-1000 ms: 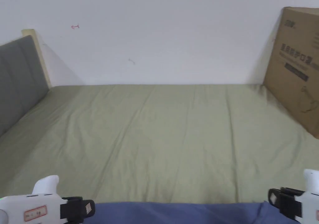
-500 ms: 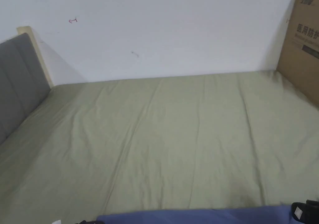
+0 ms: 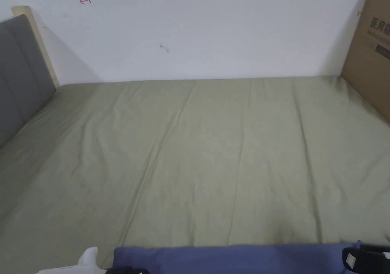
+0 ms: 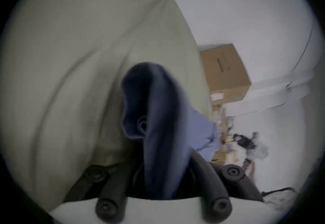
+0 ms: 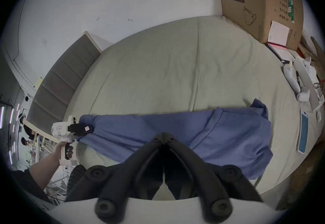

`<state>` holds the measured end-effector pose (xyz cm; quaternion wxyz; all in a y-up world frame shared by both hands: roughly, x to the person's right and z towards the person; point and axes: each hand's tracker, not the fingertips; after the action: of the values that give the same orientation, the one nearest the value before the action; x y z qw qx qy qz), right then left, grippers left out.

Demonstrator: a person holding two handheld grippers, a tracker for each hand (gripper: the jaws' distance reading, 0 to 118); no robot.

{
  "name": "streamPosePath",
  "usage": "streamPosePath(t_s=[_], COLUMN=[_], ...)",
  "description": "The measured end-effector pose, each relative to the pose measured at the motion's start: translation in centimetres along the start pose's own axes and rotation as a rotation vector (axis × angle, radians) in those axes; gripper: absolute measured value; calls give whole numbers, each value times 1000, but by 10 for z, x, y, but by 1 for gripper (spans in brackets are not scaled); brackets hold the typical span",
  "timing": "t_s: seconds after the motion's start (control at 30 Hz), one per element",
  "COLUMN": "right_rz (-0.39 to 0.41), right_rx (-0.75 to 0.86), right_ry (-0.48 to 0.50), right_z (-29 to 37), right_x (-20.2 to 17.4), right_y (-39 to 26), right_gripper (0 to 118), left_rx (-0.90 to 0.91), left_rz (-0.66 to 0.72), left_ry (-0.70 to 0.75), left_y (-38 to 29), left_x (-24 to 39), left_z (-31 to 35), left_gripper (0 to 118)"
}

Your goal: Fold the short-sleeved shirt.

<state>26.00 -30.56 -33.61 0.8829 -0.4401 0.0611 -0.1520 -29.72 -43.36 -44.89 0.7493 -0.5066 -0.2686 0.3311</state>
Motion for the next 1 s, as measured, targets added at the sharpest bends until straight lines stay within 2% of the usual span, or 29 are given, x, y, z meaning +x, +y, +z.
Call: streamPosePath(t_s=[0.07, 0.1, 0.17, 0.2, 0.23, 0.33, 0.5, 0.57, 0.6, 0.63, 0.67, 0.73, 0.77, 0.8, 0.9, 1.0], right_rz=[10, 16, 23, 23, 20, 9, -15, -39, -52, -63, -71, -85, -90, -95, -108, -119], right_rx=[5, 10, 14, 15, 14, 14, 29, 37, 40, 43, 45, 52, 55, 60, 70, 77], right_ry=[14, 19, 29, 34, 42, 63, 70, 72, 71, 68, 65, 57, 54, 52, 50, 53], right_z=[1, 2, 4, 5, 5, 10, 22, 27, 31, 34, 37, 42, 44, 46, 50, 50], right_x=[-7, -9, -12, -13, -14, -13, 2, 12, 16, 20, 22, 29, 32, 35, 43, 49], right_y=[-1, -2, -4, -6, -8, -15, -21, -24, -25, -27, -28, -30, -30, -31, -31, -30], right_gripper=[0, 0, 0, 0, 0, 0, 0, 0, 0, 0, 0, 0, 0, 0, 0, 0], left_rx=[20, 3, 33, 70, 88, 78, 12, -14, -34, -50, -67, -99, -112, -113, -65, -17], left_rz=[-122, -224, -444, -525, -551, -455, -274, -265, -271, -293, -306, -307, -294, -286, -263, -271], left_ry=[134, 341, 714, 821, 850, 641, 198, 128, 103, 99, 101, 82, 69, 59, 10, 31], left_y=[8, -12, -17, -19, -38, -38, -49, -55, -53, -61, -61, -59, -68, -68, -70, -66], left_x=[25, 34, 59, 66, 71, 89, 148, 170, 176, 182, 185, 188, 194, 195, 197, 195], left_z=[39, 25, 48, 58, 40, 48, -16, -54, -68, -93, -105, -125, -136, -139, -127, -101], left_gripper=[4, 4, 4, 4, 4, 5, 5, 11, 22, 47, 64, 81, 102, 114, 115, 113])
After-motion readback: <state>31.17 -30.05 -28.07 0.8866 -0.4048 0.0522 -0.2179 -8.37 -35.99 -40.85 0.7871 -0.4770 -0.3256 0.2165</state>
